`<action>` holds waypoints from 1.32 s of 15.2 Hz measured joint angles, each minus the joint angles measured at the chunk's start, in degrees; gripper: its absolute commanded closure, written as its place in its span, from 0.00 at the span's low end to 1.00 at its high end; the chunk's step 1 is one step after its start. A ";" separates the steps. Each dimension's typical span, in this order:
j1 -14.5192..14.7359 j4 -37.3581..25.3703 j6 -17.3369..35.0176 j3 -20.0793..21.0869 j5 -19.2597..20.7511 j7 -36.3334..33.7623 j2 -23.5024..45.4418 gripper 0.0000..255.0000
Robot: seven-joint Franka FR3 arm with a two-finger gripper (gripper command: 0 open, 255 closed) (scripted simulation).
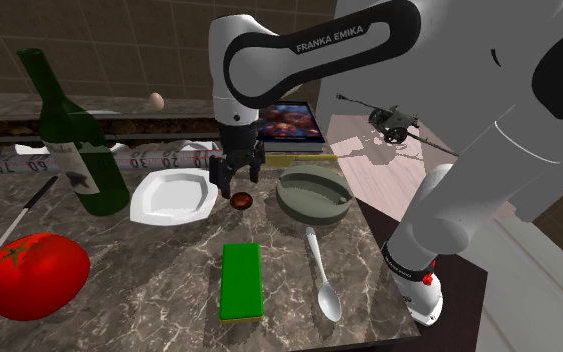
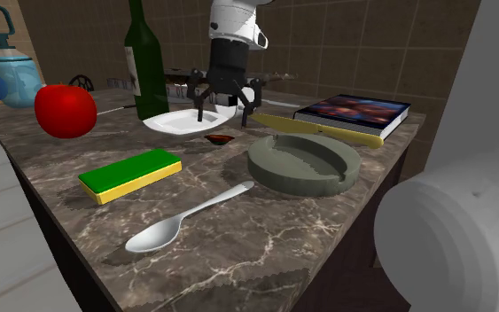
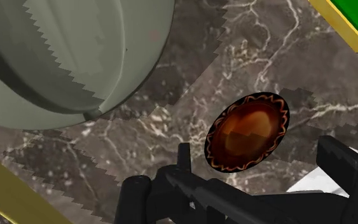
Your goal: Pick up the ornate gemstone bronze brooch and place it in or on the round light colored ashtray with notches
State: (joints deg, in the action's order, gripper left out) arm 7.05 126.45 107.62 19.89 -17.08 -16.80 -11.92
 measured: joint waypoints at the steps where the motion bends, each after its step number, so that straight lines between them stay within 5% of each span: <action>1: 0.11 0.48 0.67 0.16 -0.13 -0.07 0.23 0.00; 12: 0.59 3.62 4.90 0.95 -0.66 -0.07 1.27 0.00; 13: 0.59 3.62 4.90 0.95 -0.66 -0.07 1.27 1.00; 20: 0.59 3.61 4.90 0.95 -0.66 -0.08 1.26 1.00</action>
State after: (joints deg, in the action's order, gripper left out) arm 7.64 130.06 112.52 20.84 -17.74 -16.87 -10.66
